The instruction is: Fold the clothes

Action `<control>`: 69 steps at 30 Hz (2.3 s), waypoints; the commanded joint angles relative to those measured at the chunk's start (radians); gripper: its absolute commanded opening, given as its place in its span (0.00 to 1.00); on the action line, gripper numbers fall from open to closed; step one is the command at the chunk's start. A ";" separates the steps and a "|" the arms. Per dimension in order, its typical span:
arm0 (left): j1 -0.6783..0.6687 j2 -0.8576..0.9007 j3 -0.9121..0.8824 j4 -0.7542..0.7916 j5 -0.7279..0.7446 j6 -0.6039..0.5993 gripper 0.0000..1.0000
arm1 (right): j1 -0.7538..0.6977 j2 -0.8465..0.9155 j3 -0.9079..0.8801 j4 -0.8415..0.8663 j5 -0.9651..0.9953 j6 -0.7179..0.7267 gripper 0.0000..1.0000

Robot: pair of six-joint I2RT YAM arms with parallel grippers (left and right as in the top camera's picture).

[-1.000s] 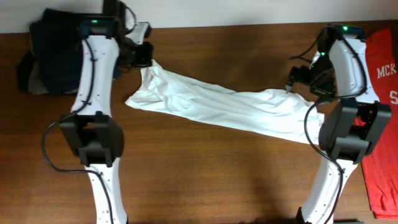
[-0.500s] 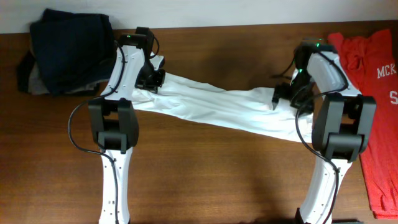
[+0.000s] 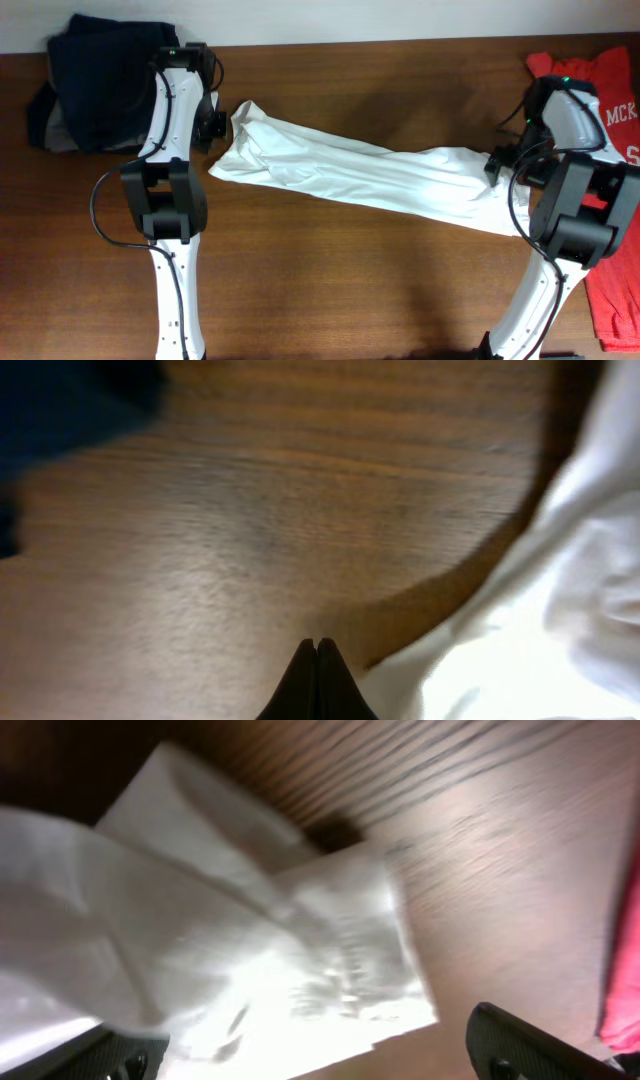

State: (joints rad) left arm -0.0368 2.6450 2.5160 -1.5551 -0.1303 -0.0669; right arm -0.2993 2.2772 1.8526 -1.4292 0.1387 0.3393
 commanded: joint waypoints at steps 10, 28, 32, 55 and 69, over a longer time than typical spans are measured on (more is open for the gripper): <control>-0.026 -0.003 0.518 -0.133 0.109 -0.031 0.96 | -0.250 0.007 0.229 -0.208 -0.341 -0.243 0.98; -0.026 -0.003 0.518 -0.133 0.217 -0.031 0.99 | -0.107 0.007 -0.259 0.248 -0.479 -0.383 0.42; -0.027 -0.003 0.518 -0.133 0.218 -0.031 0.99 | -0.141 0.007 -0.140 0.129 -0.224 -0.210 0.04; -0.032 -0.003 0.516 -0.133 0.221 -0.031 0.99 | 0.515 0.003 0.211 -0.077 -0.285 0.068 0.88; -0.032 -0.003 0.516 -0.133 0.221 -0.031 0.99 | 0.326 0.002 0.092 -0.106 -0.194 -0.137 0.28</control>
State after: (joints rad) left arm -0.0662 2.6446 3.0268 -1.6867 0.0795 -0.0986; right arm 0.0315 2.2906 2.0045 -1.5631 0.0132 0.2302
